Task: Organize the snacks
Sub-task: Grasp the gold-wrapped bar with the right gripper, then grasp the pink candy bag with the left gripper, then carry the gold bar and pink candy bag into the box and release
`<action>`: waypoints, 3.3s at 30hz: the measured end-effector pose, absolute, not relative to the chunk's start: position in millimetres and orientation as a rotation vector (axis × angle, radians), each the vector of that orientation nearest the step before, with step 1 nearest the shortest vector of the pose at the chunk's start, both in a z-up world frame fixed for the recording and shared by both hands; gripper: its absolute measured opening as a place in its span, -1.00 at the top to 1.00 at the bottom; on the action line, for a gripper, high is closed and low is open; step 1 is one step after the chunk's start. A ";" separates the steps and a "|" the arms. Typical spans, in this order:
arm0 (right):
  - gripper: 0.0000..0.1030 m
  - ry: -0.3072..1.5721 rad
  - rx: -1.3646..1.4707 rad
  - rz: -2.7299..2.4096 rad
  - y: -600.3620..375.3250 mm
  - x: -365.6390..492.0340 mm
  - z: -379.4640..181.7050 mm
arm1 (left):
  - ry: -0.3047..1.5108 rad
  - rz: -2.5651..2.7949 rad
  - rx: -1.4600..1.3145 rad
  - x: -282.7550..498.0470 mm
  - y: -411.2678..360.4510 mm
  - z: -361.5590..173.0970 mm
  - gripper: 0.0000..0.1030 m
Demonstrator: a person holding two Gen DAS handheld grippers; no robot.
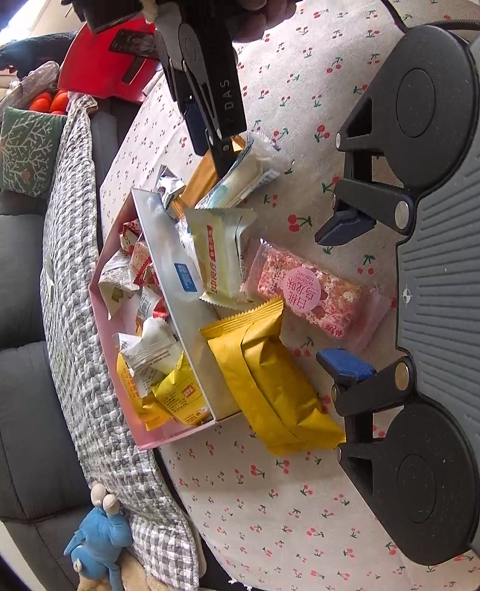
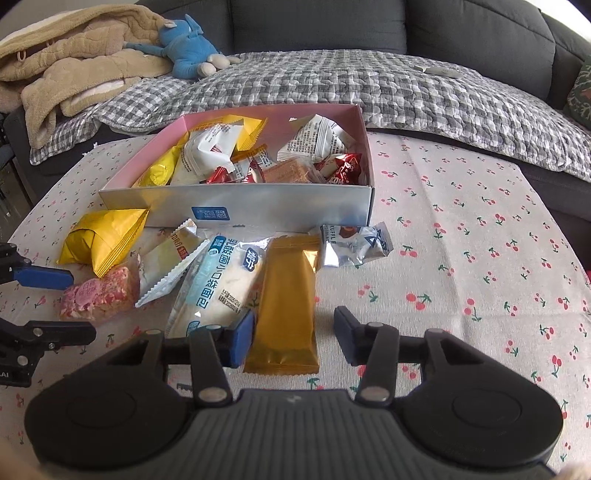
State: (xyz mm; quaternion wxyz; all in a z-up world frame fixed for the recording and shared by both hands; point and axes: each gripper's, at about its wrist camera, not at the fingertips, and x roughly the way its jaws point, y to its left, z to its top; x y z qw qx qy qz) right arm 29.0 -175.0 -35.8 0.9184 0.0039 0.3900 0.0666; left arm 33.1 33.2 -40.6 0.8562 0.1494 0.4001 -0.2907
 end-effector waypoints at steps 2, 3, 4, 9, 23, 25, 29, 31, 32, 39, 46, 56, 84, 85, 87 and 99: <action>0.39 0.809 0.003 0.141 -174.9 28.7 -34.5 | 0.851 -0.652 0.319 26.6 29.9 -39.9 -0.16; 0.39 0.818 0.000 0.142 -175.5 28.5 -33.9 | 0.854 -0.667 0.319 24.2 28.7 -39.6 -0.16; 0.39 0.826 -0.005 0.141 -175.9 27.3 -33.3 | 0.857 -0.686 0.319 21.3 26.6 -38.7 -0.16; 0.40 0.882 0.003 0.120 -181.4 21.7 -30.1 | 0.864 -0.724 0.321 13.8 21.8 -36.4 -0.16; 0.16 0.884 0.107 0.108 -192.1 25.5 -23.9 | 0.833 -0.644 0.268 32.0 12.7 -33.0 -0.25; 0.16 0.898 0.092 0.105 -189.7 29.0 -29.1 | 0.838 -0.638 0.263 36.2 8.0 -35.1 -0.25; -0.02 0.890 0.048 0.114 -185.7 29.9 -31.0 | 0.844 -0.635 0.277 40.9 -2.0 -39.7 -0.18; -0.18 0.895 0.033 0.125 -183.6 29.7 -31.7 | 0.842 -0.636 0.298 41.7 -6.8 -41.8 -0.17; -0.28 0.901 0.020 0.123 -182.0 29.8 -32.2 | 0.842 -0.635 0.304 42.2 -8.4 -42.6 -0.15; -0.27 0.902 -0.023 0.105 -180.0 29.3 -33.1 | 0.865 -0.622 0.305 42.1 -12.1 -46.3 0.17; 0.45 0.878 -0.057 0.095 -176.8 26.2 -30.7 | 0.874 -0.595 0.297 39.6 -12.2 -42.9 0.42; 0.45 0.877 -0.031 0.081 -177.8 26.4 -23.2 | 0.907 -0.589 0.230 31.8 -7.4 -26.6 0.42; 0.45 0.845 0.280 0.128 -205.6 53.9 18.6 | 0.815 -0.522 0.042 55.7 19.7 31.0 0.43; 0.45 0.847 0.294 0.133 -206.3 57.3 19.9 | 0.818 -0.515 0.032 61.0 20.5 32.4 0.42; 0.45 0.852 0.328 0.143 -208.8 64.9 22.4 | 0.823 -0.503 0.018 70.6 21.0 34.5 0.43; 0.45 0.842 0.472 0.200 -216.9 131.0 22.7 | 0.829 -0.411 -0.021 149.7 9.1 32.5 0.42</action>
